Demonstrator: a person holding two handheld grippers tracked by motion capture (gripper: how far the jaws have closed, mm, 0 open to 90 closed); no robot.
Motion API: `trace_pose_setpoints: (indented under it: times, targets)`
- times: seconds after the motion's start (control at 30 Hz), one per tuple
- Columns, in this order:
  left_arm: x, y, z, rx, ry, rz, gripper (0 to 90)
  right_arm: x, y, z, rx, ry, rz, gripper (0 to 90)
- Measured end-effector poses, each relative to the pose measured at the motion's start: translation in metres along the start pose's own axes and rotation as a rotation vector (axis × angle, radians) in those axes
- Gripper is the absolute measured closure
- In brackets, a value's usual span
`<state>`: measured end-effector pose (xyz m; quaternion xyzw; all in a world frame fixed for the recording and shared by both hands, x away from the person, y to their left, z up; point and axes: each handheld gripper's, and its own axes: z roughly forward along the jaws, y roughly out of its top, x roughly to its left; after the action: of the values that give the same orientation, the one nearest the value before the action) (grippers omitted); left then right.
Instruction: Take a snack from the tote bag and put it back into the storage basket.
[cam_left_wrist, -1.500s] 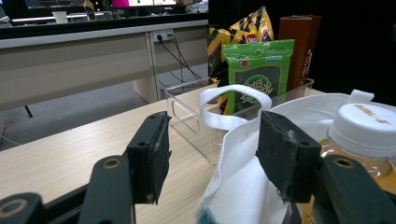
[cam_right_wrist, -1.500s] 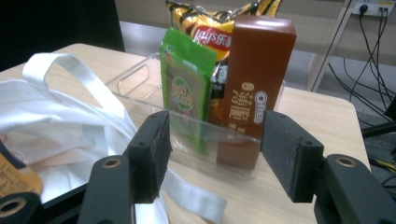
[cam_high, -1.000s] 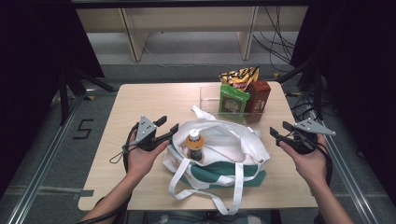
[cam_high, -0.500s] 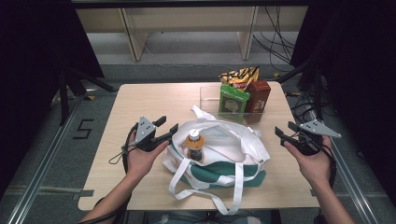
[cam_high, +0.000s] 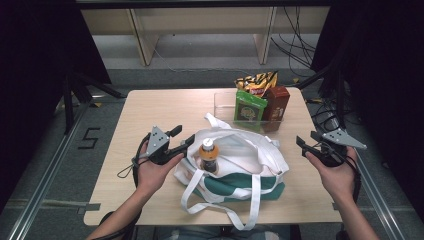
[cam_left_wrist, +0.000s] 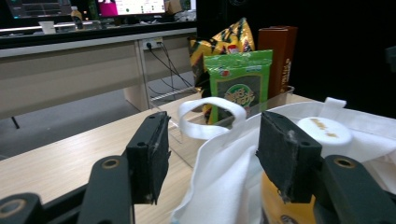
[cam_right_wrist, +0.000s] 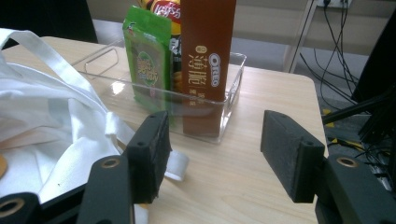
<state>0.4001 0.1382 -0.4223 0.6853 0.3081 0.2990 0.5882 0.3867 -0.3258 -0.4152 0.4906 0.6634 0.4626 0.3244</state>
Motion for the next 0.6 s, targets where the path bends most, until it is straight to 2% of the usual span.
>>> trace_pose_setpoints:
  times: [0.1,0.13,0.2,0.3,0.37,0.4,0.43,0.5,0.6]
  targets:
    - [-0.004,0.001,0.002,-0.015,-0.02,-0.002,42.9,-0.002,0.0,0.001,0.013,0.019,-0.037,42.7]
    - [-0.006,0.002,0.0,-0.001,-0.018,-0.003,42.9,-0.001,0.0,0.0,0.023,0.013,-0.026,42.6]
    - [-0.008,0.002,0.0,-0.006,-0.033,-0.02,42.9,0.001,-0.001,0.002,0.008,0.005,-0.008,42.6]
    - [-0.011,0.003,0.0,-0.007,-0.044,-0.022,42.8,-0.003,-0.001,0.003,0.012,0.029,-0.053,42.4]
    - [-0.013,0.004,0.0,-0.011,-0.052,-0.023,42.8,-0.001,-0.001,0.003,0.018,0.032,-0.04,42.3]
    - [-0.013,0.005,0.0,-0.013,-0.054,-0.018,42.8,0.001,-0.001,0.002,0.028,0.027,-0.016,42.2]
    - [-0.015,0.005,0.0,-0.013,-0.055,-0.027,42.8,0.001,-0.001,0.002,0.024,0.026,-0.026,42.3]
    - [-0.016,0.006,0.0,-0.015,-0.064,-0.021,42.8,0.001,-0.001,0.003,0.015,0.021,-0.038,42.2]
    - [-0.02,0.006,0.0,-0.015,-0.078,-0.022,42.7,0.001,-0.002,0.003,0.019,0.017,-0.03,42.2]
